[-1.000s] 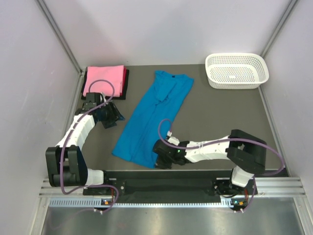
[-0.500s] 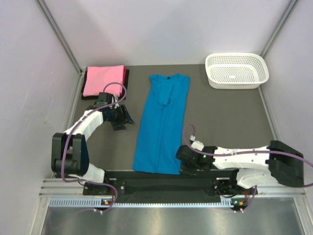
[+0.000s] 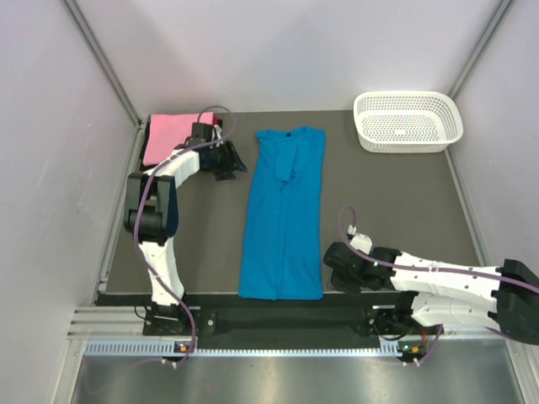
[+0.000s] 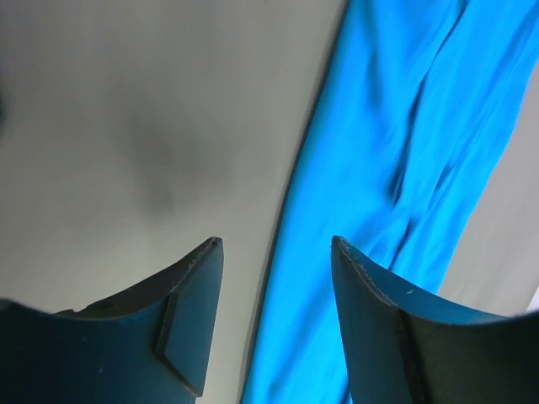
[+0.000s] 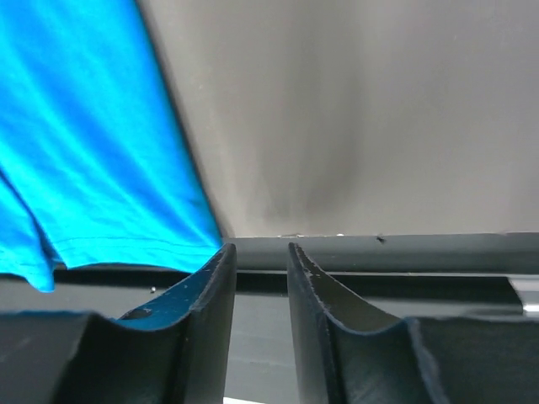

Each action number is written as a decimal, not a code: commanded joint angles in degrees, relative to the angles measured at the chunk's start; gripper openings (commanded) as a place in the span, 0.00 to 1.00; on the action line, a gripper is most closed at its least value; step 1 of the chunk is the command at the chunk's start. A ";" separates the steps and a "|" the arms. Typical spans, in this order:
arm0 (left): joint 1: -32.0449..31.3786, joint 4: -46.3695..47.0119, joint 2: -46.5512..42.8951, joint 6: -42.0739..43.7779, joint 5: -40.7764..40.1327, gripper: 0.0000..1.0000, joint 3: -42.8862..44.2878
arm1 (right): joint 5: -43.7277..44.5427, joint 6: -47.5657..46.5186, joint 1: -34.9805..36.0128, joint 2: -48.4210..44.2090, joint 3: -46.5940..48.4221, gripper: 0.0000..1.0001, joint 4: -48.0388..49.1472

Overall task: Fold and stack the t-shirts
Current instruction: Fold the tshirt

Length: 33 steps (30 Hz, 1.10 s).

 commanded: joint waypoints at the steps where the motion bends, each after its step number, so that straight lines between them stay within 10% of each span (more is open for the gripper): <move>1: -0.51 5.45 5.74 -0.68 1.29 0.59 7.70 | 3.28 -4.85 -0.71 -1.49 4.91 0.32 -2.06; 16: -1.04 11.42 27.72 -3.76 3.84 0.56 35.48 | 1.18 -35.16 -19.42 4.48 20.11 0.36 11.12; 33: -1.39 27.15 36.95 -9.99 5.51 0.33 41.38 | -6.55 -34.39 -21.63 14.59 21.17 0.37 17.71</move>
